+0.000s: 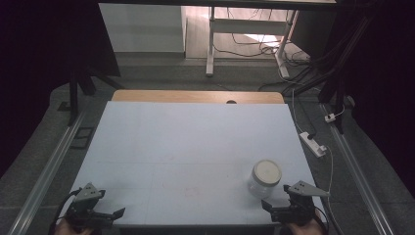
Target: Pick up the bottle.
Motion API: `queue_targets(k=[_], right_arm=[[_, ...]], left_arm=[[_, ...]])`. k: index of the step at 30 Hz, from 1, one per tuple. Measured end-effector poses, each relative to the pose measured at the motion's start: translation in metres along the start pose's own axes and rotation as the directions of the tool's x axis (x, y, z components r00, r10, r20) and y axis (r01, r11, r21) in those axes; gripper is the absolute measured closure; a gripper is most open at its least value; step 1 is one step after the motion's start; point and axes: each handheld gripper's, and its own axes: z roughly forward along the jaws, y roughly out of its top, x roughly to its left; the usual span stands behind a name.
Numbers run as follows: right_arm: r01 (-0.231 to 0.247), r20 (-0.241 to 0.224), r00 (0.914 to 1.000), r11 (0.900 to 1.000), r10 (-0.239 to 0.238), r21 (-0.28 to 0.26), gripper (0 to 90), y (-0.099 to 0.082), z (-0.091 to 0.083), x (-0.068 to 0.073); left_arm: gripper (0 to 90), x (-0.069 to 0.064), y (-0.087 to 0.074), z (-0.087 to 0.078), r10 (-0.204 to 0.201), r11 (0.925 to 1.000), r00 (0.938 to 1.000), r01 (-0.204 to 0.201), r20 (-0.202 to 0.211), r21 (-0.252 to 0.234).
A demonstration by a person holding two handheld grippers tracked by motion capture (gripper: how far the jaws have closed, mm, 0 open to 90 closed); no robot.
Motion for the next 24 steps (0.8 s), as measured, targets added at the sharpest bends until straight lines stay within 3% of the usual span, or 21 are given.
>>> queue_targets(k=[10, 14, 24], right_arm=[[0.031, -0.002, 0.9995, 0.9995, -0.031, -0.007, 0.0, 0.005, 0.003, 0.002], [0.047, 0.018, 0.9987, 0.9989, -0.047, -0.002, 0.0, 0.009, 0.004, 0.002], [0.045, 0.032, 0.9985, 0.9988, -0.044, -0.018, 0.0, 0.016, 0.009, -0.001]], left_arm=[[3.0, 0.000, 0.000, 0.000, -0.002, 1.0000, 1.0000, 0.002, 0.003, 0.001], [2.9, 0.000, 0.000, 0.000, -0.002, 1.0000, 1.0000, 0.002, 0.004, 0.003], [2.9, 0.000, 0.001, 0.001, 0.004, 1.0000, 1.0000, -0.004, 0.008, 0.009]])
